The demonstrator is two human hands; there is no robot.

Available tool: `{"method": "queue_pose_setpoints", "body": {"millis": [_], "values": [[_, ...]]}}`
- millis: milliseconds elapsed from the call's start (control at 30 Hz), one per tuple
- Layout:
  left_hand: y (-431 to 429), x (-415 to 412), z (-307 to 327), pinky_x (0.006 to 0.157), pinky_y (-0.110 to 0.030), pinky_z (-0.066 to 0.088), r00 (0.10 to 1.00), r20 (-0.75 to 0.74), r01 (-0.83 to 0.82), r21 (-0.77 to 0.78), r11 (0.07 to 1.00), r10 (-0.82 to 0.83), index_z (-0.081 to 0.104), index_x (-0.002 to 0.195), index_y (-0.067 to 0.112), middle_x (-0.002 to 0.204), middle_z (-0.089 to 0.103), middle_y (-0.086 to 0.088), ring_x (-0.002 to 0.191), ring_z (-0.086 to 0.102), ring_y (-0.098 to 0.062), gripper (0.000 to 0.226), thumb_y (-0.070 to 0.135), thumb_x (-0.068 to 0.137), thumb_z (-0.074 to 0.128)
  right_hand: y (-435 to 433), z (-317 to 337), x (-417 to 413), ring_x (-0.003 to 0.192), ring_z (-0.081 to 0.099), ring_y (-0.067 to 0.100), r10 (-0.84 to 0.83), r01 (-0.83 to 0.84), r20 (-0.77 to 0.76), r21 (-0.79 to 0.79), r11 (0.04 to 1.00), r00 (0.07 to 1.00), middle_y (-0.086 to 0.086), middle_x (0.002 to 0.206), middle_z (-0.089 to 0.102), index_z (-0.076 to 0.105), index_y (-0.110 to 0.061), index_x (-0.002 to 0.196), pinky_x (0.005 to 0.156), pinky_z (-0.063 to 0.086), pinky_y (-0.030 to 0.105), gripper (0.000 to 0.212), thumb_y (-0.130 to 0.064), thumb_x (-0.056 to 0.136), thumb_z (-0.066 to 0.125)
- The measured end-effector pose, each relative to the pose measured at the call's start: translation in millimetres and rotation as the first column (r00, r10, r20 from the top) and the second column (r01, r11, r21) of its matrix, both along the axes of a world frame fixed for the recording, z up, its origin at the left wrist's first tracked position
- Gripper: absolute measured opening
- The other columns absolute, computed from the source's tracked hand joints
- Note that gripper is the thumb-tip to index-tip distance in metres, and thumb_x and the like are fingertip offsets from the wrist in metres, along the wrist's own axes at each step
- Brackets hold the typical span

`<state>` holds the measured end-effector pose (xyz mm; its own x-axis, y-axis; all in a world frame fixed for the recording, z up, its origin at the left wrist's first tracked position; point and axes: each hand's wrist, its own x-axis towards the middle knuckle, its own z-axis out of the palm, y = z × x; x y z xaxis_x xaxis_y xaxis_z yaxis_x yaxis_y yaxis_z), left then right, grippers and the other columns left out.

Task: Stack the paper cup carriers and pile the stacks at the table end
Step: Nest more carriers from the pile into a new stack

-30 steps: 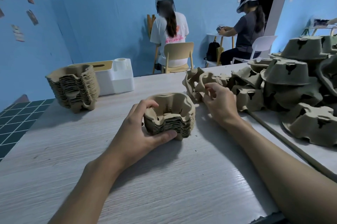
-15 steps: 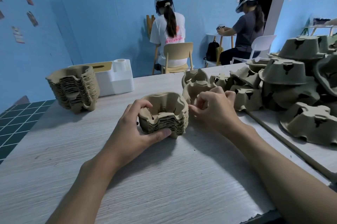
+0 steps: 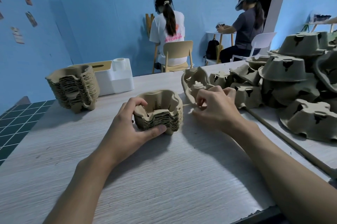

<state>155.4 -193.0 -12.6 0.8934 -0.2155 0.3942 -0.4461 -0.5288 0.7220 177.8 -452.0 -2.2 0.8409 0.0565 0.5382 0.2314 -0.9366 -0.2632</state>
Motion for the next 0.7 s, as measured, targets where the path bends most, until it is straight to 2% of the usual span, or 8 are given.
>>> {"method": "queue_pose_setpoints", "body": {"millis": [100, 167, 267, 367, 467, 533, 600, 700], "values": [[1.5, 0.2, 0.7, 0.074, -0.014, 0.040, 1.000, -0.006, -0.011, 0.004, 1.000, 0.011, 0.049, 0.106, 0.047, 0.103, 0.058, 0.007, 0.092, 0.055, -0.002, 0.063, 0.067, 0.053, 0.077, -2.5, 4.0, -3.5, 0.102, 0.047, 0.017, 0.030, -0.029, -0.092, 0.015, 0.999, 0.995, -0.009, 0.085, 0.060, 0.045, -0.028, 0.092, 0.098, 0.024, 0.047, 0.029, -0.045, 0.069, 0.052], [1.7, 0.8, 1.0, 0.074, -0.014, 0.040, 1.000, -0.010, -0.019, 0.003, 1.000, 0.019, 0.049, 0.107, 0.046, 0.103, 0.058, 0.007, 0.092, 0.055, -0.002, 0.064, 0.066, 0.053, 0.078, -2.1, 1.0, -2.9, 0.105, 0.047, 0.016, 0.016, -0.024, -0.144, -0.052, 0.998, 0.989, -0.013, 0.086, 0.061, 0.044, -0.034, 0.103, 0.098, 0.024, 0.049, 0.035, -0.056, 0.077, 0.053], [1.7, 1.2, 1.3, 0.074, -0.015, 0.041, 1.000, -0.012, -0.022, 0.000, 1.000, 0.022, 0.049, 0.107, 0.046, 0.104, 0.058, 0.007, 0.093, 0.056, -0.004, 0.064, 0.067, 0.053, 0.077, 1.2, -1.9, -1.9, 0.096, 0.043, 0.012, -0.039, 0.036, -0.029, -0.108, 0.994, 0.999, -0.017, 0.071, 0.055, 0.062, -0.034, 0.093, 0.091, 0.022, 0.043, 0.032, -0.064, 0.085, 0.055], [2.5, 1.2, 0.4, 0.077, -0.019, 0.042, 1.000, -0.013, -0.019, -0.002, 1.000, 0.019, 0.049, 0.107, 0.047, 0.106, 0.058, 0.007, 0.096, 0.056, -0.007, 0.065, 0.068, 0.053, 0.077, 1.5, 0.7, -3.0, 0.089, 0.046, 0.013, -0.003, 0.005, 0.140, -0.018, 1.000, 0.990, -0.017, 0.064, 0.054, 0.068, -0.032, 0.076, 0.087, 0.023, 0.040, 0.020, -0.042, 0.092, 0.061], [3.1, 1.7, -0.1, 0.082, -0.024, 0.044, 1.000, -0.014, -0.020, 0.006, 1.000, 0.021, 0.049, 0.110, 0.046, 0.111, 0.059, 0.009, 0.100, 0.056, -0.007, 0.068, 0.071, 0.052, 0.076, 1.9, 2.4, -1.9, 0.090, 0.050, 0.014, 0.024, -0.051, 0.268, 0.096, 0.994, 0.963, -0.015, 0.076, 0.061, 0.070, -0.027, 0.091, 0.084, 0.023, 0.037, 0.006, -0.025, 0.090, 0.064], [3.0, 1.1, 0.9, 0.083, -0.025, 0.045, 1.000, -0.019, -0.019, 0.007, 1.000, 0.019, 0.049, 0.112, 0.047, 0.112, 0.059, 0.009, 0.101, 0.057, -0.008, 0.071, 0.072, 0.051, 0.075, 3.4, 2.9, -0.4, 0.092, 0.050, 0.015, 0.012, -0.074, 0.335, 0.175, 0.982, 0.942, -0.006, 0.081, 0.062, 0.068, -0.020, 0.097, 0.084, 0.020, 0.034, 0.011, -0.019, 0.087, 0.064], [1.8, -1.3, 2.9, 0.083, -0.020, 0.045, 1.000, -0.029, -0.009, 0.002, 1.000, 0.009, 0.048, 0.117, 0.047, 0.114, 0.059, 0.011, 0.103, 0.058, -0.006, 0.076, 0.070, 0.051, 0.077, 7.1, 5.4, -2.1, 0.090, 0.046, 0.011, 0.018, -0.117, 0.401, 0.226, 0.967, 0.916, -0.002, 0.085, 0.060, 0.066, -0.016, 0.097, 0.083, 0.020, 0.032, 0.014, -0.013, 0.083, 0.063], [-4.2, -6.9, 6.0, 0.085, -0.006, 0.042, 0.998, -0.055, 0.043, -0.032, 0.999, -0.044, 0.035, 0.132, 0.051, 0.119, 0.055, 0.024, 0.107, 0.055, 0.010, 0.094, 0.063, 0.051, 0.081, 15.5, 11.5, -8.4, 0.091, 0.046, 0.008, 0.053, -0.200, 0.515, 0.234, 0.952, 0.855, -0.008, 0.091, 0.055, 0.067, -0.012, 0.096, 0.083, 0.021, 0.028, 0.017, -0.007, 0.081, 0.063]]}}
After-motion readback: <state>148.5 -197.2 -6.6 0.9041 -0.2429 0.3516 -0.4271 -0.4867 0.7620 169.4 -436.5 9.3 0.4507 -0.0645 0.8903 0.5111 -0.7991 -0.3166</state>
